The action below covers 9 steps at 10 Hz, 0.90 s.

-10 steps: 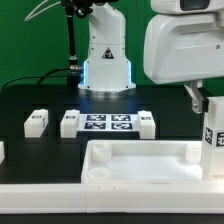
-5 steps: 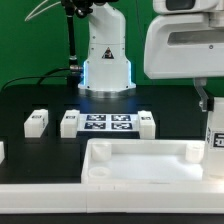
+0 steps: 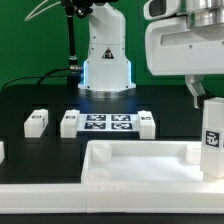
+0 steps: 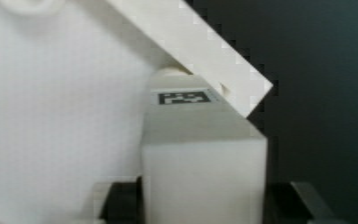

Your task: Assemble desk

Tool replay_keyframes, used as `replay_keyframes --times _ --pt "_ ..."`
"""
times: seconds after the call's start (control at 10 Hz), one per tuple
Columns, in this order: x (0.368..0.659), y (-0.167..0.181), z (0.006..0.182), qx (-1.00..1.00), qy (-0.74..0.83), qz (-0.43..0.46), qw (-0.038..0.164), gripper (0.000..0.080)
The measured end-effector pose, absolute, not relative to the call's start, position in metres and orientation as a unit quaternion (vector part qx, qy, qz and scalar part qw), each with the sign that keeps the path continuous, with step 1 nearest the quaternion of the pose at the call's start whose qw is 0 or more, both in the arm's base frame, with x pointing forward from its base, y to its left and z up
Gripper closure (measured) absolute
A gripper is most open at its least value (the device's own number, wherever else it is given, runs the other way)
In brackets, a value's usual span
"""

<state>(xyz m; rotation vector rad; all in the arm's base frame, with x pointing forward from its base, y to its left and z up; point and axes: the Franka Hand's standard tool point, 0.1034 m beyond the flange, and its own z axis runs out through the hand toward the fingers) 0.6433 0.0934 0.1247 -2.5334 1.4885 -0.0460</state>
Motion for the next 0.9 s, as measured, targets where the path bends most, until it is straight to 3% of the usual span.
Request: replay_keyframes --times 0.4,0.7,0.8,0.9 --pt "0.6428 0.0942 0.1242 -0.801 0.590 -0.004 0.102 0.0511" --pt "0.6440 0.0971 0.1237 -0.701 0.703 0.021 0.117 0.0511" --pt "0.6439 0.0978 0.1235 -0.704 0.701 0.021 0.117 0.0437" --pt "0.6439 0.0981 0.1235 -0.716 0.688 0.019 0.118 0.0437"
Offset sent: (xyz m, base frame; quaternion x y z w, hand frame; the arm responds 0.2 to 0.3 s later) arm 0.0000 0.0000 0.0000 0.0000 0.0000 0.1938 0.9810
